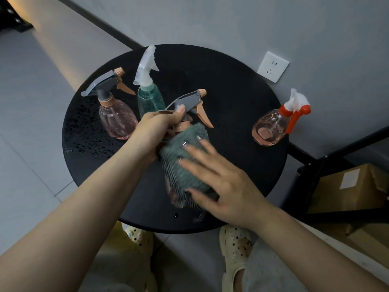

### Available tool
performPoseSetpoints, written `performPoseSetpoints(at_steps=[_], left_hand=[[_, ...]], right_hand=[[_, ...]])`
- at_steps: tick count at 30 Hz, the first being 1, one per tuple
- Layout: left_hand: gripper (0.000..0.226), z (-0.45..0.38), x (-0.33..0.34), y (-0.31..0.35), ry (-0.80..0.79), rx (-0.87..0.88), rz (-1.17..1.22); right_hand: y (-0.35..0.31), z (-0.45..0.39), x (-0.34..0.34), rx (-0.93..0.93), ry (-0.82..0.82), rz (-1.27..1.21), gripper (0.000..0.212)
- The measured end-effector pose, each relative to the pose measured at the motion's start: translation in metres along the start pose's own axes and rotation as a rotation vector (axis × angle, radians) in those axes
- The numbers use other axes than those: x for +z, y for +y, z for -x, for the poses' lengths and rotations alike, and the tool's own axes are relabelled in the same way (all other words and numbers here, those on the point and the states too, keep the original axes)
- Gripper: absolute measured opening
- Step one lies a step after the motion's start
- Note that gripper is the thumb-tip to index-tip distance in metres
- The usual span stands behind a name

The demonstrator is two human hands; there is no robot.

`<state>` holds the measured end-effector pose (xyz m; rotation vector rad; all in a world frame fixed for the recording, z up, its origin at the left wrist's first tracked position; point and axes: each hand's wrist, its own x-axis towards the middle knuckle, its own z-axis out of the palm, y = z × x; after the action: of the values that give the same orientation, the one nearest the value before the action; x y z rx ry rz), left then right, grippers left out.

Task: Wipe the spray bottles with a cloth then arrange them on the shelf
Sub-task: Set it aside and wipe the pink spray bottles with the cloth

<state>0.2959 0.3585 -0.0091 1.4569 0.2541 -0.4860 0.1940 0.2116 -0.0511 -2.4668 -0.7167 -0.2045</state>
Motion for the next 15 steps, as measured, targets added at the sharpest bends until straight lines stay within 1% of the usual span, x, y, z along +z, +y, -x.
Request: performPoseSetpoints(at_steps=[2,3,4,6,7,9,11,13,15], left_hand=[[0.025,-0.0002,-0.0013,-0.0002,0.018,0.01,-0.031],[0.026,-0.0008,-0.0019,-0.0006,0.017,0.018,-0.056],[0.027,-0.0015,-0.0023,-0.0011,0.012,0.027,-0.075],[0.029,-0.002,-0.0022,-0.0019,0.009,0.038,-0.093],[0.028,-0.0013,-0.0011,-0.0016,0.013,0.035,-0.099],[0.029,-0.0011,0.0005,-0.0022,0.014,0.025,-0.111],[0.028,-0.0004,0.0022,-0.0029,-0.015,0.021,-0.088],[0.023,-0.0006,0.0031,-0.0043,-0.047,0.014,-0.036],[0.021,-0.0005,0.003,-0.0045,-0.06,0.01,-0.014]], right_hand=[[-0.0003,0.0001,0.002,-0.234,-0.063,0.21,0.038],[-0.0003,0.0005,0.0035,-0.316,-0.099,0.267,0.035],[-0.0001,0.001,0.0045,-0.362,-0.125,0.295,0.033],[0.0008,0.0021,0.0057,-0.378,-0.132,0.308,0.032],[0.0018,0.0022,0.0054,-0.354,-0.119,0.298,0.032],[0.0035,0.0015,0.0047,-0.245,-0.073,0.219,0.033],[0.0051,0.0004,0.0035,-0.074,-0.014,0.052,0.037],[0.0052,-0.0009,0.0024,0.12,0.03,-0.167,0.043],[0.0049,-0.0025,0.002,0.247,0.07,-0.322,0.047]])
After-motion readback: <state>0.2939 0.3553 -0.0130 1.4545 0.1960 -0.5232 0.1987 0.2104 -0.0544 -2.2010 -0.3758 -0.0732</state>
